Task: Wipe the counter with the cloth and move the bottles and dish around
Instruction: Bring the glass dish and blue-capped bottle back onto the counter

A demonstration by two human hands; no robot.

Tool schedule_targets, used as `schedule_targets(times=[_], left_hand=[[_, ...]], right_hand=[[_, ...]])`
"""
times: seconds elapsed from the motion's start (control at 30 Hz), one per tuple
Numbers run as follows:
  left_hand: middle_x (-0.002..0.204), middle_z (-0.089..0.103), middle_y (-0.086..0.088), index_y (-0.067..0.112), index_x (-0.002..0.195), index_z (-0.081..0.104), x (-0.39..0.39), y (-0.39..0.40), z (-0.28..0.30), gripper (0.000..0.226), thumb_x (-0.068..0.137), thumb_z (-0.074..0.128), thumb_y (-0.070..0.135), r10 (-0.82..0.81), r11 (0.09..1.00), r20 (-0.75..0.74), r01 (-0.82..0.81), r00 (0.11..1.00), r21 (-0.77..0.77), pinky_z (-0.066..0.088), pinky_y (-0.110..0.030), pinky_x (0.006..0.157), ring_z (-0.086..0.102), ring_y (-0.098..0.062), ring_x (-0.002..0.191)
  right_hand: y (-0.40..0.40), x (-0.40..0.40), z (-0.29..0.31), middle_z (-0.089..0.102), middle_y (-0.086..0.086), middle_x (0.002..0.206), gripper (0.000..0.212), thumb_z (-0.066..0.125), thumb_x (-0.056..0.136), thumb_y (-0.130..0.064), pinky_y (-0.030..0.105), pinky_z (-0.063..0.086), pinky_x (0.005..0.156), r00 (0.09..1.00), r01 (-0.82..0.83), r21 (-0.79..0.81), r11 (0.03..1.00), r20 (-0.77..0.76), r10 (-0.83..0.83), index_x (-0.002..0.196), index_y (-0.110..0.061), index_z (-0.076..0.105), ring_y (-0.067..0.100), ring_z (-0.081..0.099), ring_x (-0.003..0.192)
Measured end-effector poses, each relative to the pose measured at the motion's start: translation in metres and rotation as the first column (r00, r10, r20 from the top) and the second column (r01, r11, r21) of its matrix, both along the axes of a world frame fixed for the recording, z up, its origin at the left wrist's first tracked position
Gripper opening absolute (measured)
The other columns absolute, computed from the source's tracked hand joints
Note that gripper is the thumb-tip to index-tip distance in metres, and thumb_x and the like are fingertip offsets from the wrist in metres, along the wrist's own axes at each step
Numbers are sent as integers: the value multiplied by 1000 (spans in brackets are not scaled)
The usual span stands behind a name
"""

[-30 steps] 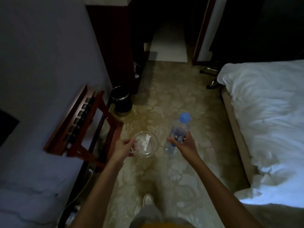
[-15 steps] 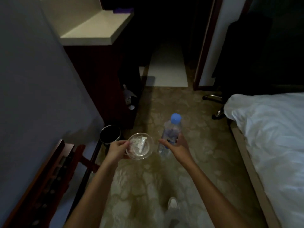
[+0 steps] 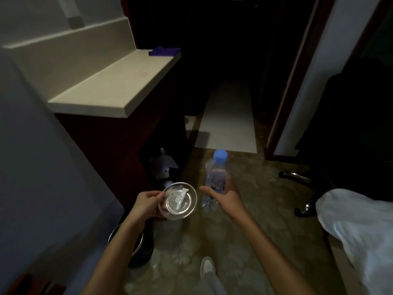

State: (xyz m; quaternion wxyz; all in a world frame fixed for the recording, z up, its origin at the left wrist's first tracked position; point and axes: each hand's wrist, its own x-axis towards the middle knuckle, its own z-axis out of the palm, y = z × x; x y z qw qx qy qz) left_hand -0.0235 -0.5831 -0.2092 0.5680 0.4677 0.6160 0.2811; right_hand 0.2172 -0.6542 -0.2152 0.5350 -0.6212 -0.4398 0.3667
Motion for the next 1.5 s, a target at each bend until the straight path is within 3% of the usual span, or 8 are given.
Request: schedule_targets(times=[0.23,0.43,0.57,0.8,0.93,1.03,1.13,1.5], left_hand=[[83,68,-22,-12,115,70,62,194,29,25,105,54,6,30,999,-13,-30,999,30,58,-31,45,69,-24,60],[77,68,-20,-7,107,70,103,340,84,20,105,55,6,106,991,-9,-105,994,79,59,-33,45,69,-17,48],[75,67,-21,-6,101,70,129,428,103,19,105,54,4,154,981,-2,-152,988,124,62,-35,48,69,-19,46],[71,66,-19,-13,107,69,155,572,127,24,105,51,3,313,928,69,-321,947,188,64,-37,53,67,-19,49],[78,66,-20,-7,97,72,152,638,152,25,105,51,3,402,890,22,-396,915,228,56,-25,46,67,-15,50],[89,69,-22,-7,106,73,135,687,167,23,104,53,4,457,865,-5,-444,889,233,61,-29,52,68,-24,68],[95,67,-26,-13,111,70,111,736,173,23,103,55,3,528,825,22,-519,849,223,65,-33,59,66,-29,75],[85,63,-21,-4,97,68,22,890,167,15,100,54,-1,733,661,35,-724,679,198,58,-28,44,68,-13,46]], right_hand=[[198,75,36,63,-19,118,75,90,69,-37,30,48,106,997,-77,-2,997,-10,77,131,-29,50,-3,60,111],[352,127,72,61,-6,130,83,87,62,-62,37,49,108,987,-134,60,989,96,128,129,-37,46,12,59,119],[463,155,85,59,-7,134,105,79,50,-79,41,48,109,975,-208,95,973,98,199,138,-37,41,14,58,123],[659,184,112,57,-5,137,116,74,44,-89,44,47,111,912,-402,152,903,149,381,142,-37,39,15,57,126],[753,173,142,59,-4,133,104,74,45,-89,41,49,109,879,-473,203,858,174,443,131,-40,41,14,59,122],[818,150,161,60,-2,133,90,79,58,-74,41,49,108,831,-556,253,791,190,523,132,-40,42,14,60,120],[880,118,173,61,-2,133,99,75,56,-81,35,48,108,786,-618,290,731,211,581,138,-40,39,14,60,122],[1082,10,203,67,-3,123,97,78,58,-74,28,52,95,663,-745,300,596,242,708,136,-24,48,13,65,113]])
